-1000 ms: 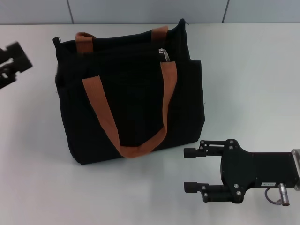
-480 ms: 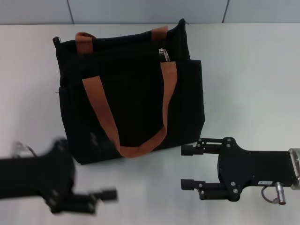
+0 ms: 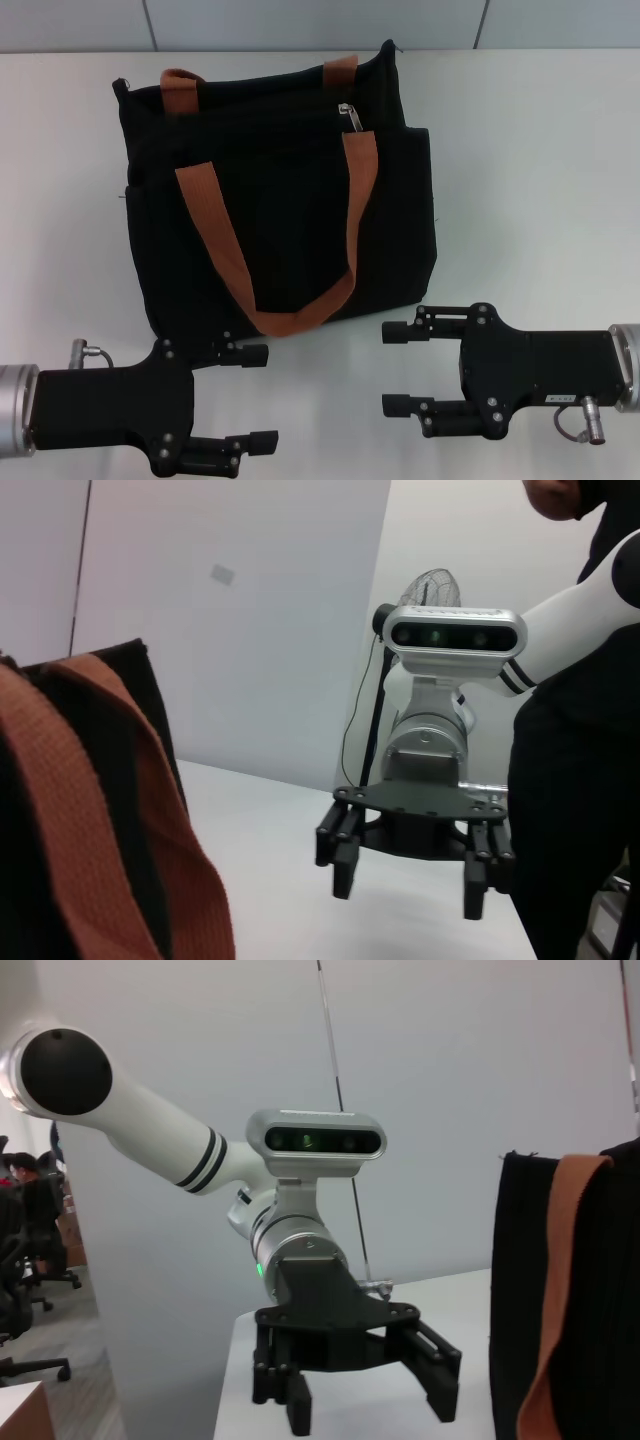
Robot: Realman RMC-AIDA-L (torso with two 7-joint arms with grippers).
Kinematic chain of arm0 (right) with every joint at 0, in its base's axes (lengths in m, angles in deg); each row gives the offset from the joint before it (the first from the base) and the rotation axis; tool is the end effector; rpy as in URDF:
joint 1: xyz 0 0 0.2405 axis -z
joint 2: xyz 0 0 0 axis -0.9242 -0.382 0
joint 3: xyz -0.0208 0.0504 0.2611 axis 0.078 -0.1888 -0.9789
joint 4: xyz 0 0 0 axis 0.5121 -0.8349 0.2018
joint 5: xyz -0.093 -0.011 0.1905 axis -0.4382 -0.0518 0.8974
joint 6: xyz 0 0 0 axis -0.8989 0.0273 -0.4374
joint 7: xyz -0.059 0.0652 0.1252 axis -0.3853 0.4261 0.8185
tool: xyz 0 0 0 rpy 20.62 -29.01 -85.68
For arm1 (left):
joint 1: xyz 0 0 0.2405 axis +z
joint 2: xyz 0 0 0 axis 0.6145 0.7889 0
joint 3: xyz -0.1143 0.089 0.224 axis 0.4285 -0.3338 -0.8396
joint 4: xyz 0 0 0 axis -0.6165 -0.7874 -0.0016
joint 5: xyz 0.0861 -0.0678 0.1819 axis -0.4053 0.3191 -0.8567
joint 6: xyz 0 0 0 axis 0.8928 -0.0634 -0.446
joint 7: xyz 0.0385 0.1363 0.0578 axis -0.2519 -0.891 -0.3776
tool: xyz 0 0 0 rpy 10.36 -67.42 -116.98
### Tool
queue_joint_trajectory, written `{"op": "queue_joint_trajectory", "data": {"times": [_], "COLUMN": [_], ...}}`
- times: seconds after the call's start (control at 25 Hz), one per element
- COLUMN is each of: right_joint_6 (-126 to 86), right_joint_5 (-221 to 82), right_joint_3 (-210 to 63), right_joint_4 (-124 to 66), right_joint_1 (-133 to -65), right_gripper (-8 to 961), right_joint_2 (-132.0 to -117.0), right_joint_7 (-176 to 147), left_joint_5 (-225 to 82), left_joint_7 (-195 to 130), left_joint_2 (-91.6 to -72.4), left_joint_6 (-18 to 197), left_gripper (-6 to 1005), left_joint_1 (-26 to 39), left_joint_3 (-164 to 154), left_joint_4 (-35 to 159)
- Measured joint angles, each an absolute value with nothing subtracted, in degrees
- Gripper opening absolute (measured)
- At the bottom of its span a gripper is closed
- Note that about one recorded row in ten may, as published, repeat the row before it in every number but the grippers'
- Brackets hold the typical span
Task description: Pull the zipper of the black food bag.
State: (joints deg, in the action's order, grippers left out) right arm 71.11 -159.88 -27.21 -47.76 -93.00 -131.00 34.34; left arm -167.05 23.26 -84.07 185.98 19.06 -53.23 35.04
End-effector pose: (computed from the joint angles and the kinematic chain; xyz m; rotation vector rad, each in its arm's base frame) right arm 0.2663 0.2540 -0.0661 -2.9417 0.2312 0.9894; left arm -0.2957 0.2305 -0.0355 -2.9566 -0.3369 -0.9282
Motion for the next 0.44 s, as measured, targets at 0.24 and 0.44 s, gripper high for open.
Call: {"op": "queue_joint_trajectory", "data": {"times": [0.24,0.44], "right_joint_6": [70.9,70.8], "right_joint_5": [-160.0,-160.0], "right_joint_3": [-26.0,-25.7], "right_joint_4": [-47.7,-47.7], "right_joint_1": [-93.0,-93.0], "right_gripper": [680,680], "right_joint_2": [-130.96,-130.96], "right_joint_7": [34.3,34.3], "left_joint_5": [-166.9,-166.9], "left_joint_7": [23.3,23.3], "left_joint_2": [-83.99,-83.99], "left_joint_6": [185.9,185.9], "left_gripper": [829,829], "left_joint_1": [19.3,19.3], "left_joint_3": [-53.0,-53.1], "left_joint_4": [35.0,35.0]}}
